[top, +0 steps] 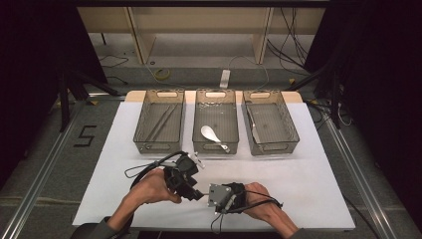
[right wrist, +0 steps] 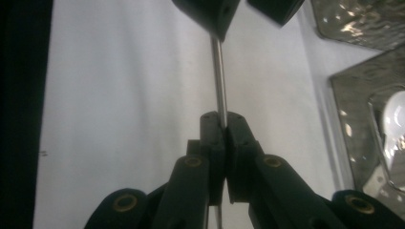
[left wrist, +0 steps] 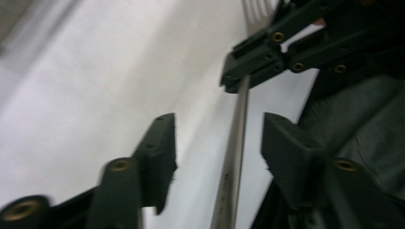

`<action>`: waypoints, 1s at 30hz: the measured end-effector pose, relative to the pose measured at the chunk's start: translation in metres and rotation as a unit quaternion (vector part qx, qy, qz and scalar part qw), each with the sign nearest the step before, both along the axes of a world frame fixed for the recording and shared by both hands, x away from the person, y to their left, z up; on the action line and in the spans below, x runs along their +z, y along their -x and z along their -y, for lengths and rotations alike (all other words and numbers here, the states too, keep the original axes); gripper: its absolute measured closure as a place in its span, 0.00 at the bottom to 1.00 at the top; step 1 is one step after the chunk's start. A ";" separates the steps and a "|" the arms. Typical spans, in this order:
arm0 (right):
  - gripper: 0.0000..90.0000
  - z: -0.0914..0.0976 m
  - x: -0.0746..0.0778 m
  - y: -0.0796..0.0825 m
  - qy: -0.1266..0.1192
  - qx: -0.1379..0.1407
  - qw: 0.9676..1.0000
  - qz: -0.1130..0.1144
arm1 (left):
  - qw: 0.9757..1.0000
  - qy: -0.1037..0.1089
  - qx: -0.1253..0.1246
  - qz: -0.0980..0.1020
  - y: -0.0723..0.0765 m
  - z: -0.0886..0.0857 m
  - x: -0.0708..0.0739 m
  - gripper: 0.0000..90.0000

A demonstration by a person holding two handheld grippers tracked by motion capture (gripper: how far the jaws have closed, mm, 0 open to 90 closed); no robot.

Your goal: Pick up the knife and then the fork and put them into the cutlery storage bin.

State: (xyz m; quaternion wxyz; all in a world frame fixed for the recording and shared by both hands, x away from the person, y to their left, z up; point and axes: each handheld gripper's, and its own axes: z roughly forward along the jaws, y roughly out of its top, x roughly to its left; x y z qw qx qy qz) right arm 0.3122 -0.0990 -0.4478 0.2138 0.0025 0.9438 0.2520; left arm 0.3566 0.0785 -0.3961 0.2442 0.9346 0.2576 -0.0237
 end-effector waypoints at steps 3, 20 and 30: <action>0.98 0.006 0.002 -0.004 -0.005 -0.016 1.000 0.006 | 1.000 0.011 0.019 0.017 -0.001 -0.003 0.003 0.39; 0.98 0.055 0.013 -0.043 -0.054 -0.149 0.987 -0.017 | 0.975 0.142 0.112 0.130 -0.005 -0.048 0.013 0.22; 0.98 0.093 0.053 -0.078 -0.125 -0.239 0.962 -0.032 | 0.953 0.194 0.163 0.168 0.005 -0.089 -0.008 0.20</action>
